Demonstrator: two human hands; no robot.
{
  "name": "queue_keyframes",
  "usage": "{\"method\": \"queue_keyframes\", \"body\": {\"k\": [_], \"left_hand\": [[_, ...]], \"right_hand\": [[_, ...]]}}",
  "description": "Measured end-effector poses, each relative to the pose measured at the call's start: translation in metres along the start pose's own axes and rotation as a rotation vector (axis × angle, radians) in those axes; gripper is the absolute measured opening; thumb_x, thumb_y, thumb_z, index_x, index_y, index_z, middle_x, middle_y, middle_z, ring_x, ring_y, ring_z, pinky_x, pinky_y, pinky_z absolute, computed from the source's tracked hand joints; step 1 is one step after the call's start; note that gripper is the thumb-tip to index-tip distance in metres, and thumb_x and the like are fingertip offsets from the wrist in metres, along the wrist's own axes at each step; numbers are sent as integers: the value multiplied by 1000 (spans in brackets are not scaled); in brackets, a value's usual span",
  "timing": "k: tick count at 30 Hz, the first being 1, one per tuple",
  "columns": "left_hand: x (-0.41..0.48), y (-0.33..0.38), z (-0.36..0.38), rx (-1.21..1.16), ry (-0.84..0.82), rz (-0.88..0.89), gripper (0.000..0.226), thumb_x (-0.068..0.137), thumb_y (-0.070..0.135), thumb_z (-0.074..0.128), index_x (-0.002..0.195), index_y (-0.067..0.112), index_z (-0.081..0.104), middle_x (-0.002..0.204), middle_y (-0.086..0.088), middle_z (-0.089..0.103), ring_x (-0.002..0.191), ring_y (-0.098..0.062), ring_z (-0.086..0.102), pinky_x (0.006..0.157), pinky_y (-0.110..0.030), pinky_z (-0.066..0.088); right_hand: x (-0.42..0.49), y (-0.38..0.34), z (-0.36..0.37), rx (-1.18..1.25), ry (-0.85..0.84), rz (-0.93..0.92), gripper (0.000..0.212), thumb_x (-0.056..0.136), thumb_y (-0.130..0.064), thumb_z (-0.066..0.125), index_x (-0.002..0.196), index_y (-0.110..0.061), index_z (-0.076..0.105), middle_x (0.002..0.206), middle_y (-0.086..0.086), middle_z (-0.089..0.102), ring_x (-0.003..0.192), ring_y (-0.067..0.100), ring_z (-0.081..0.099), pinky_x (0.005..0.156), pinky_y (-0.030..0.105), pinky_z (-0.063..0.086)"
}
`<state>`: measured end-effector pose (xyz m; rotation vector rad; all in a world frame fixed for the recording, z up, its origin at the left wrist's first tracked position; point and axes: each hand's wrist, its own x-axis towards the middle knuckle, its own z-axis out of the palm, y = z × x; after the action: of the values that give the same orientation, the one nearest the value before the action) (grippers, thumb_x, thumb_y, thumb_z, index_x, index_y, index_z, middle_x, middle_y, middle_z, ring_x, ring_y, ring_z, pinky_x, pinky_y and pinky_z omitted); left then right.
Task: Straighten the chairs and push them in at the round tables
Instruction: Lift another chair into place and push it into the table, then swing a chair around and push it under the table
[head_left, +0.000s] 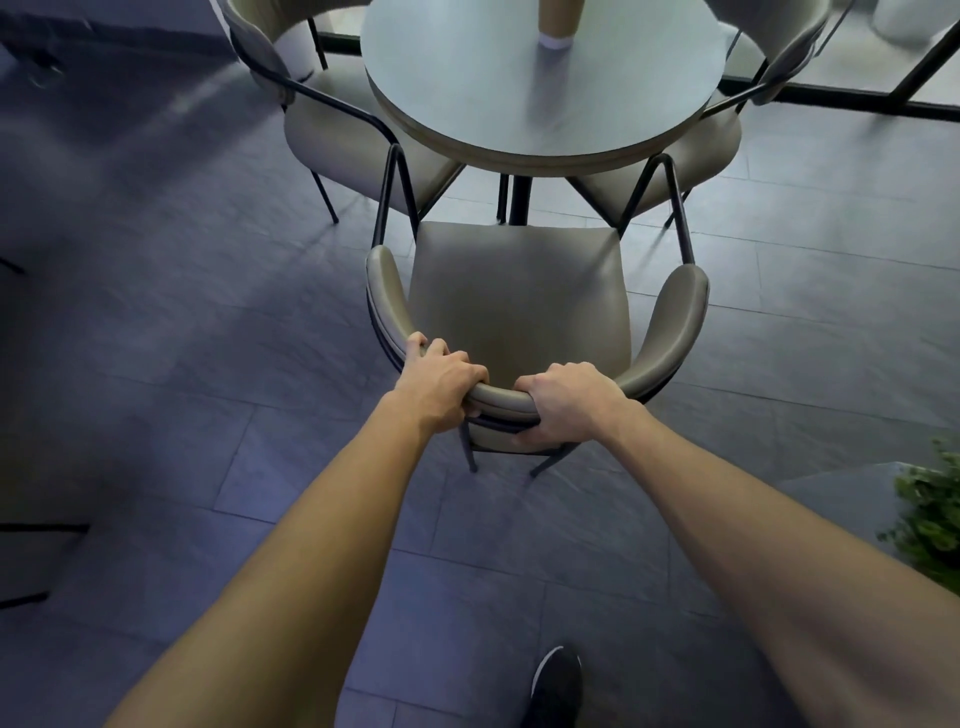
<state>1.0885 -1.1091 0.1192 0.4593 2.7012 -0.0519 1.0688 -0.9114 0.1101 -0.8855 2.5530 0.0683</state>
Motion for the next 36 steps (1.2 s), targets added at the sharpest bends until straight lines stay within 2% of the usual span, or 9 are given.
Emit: {"method": "queue_keyframes", "body": {"k": [4, 9, 13, 16, 23, 31, 36], "left_hand": [[-5, 8, 3, 78, -27, -42, 45, 94, 48, 55, 133, 28, 47, 127, -6, 54, 122, -30, 47, 113, -57, 18], [-24, 19, 8, 93, 66, -60, 46, 96, 47, 46, 134, 21, 43, 132, -9, 52, 127, -32, 44, 116, -56, 16], [-48, 31, -1, 5, 49, -31, 47, 97, 50, 47, 135, 22, 42, 133, -8, 50, 123, -30, 44, 105, -49, 36], [-60, 34, -36, -33, 70, -20, 46, 98, 46, 48, 136, 21, 42, 131, -9, 50, 119, -32, 48, 95, -46, 43], [-76, 64, -140, -88, 210, 2, 44, 101, 46, 43, 136, 20, 43, 131, -11, 50, 120, -33, 48, 95, -47, 43], [-54, 131, -238, -129, 292, 56, 43, 99, 44, 43, 135, 22, 46, 135, -12, 51, 124, -34, 48, 96, -46, 39], [-6, 166, -286, -87, 340, 49, 42, 97, 50, 44, 127, 22, 53, 132, -9, 54, 122, -33, 50, 93, -45, 41]], "right_hand": [[-3, -9, 3, 33, -3, 69, 50, 70, -69, 61, 97, -28, 56, 92, -3, 66, 85, 25, 64, 66, 32, 40], [-14, -21, -4, 86, -7, 157, 37, 81, -50, 62, 103, -22, 53, 105, 2, 67, 98, 28, 63, 71, 35, 41], [-34, -29, -18, 65, -19, 211, 42, 84, -47, 64, 116, -22, 55, 112, 1, 66, 104, 26, 62, 76, 37, 43], [-53, -33, -49, 81, 9, 264, 53, 84, -50, 65, 128, -22, 53, 120, 3, 65, 112, 27, 60, 82, 39, 46], [-114, -27, -161, 32, 189, 344, 56, 85, -51, 66, 132, -23, 52, 127, 4, 64, 117, 29, 58, 94, 44, 49], [-164, 24, -259, 33, 315, 450, 43, 82, -43, 61, 120, -22, 58, 119, 5, 66, 114, 30, 58, 87, 41, 49], [-182, 92, -286, 48, 342, 449, 46, 81, -44, 68, 121, -23, 58, 121, 1, 65, 116, 27, 55, 86, 38, 44]]}}
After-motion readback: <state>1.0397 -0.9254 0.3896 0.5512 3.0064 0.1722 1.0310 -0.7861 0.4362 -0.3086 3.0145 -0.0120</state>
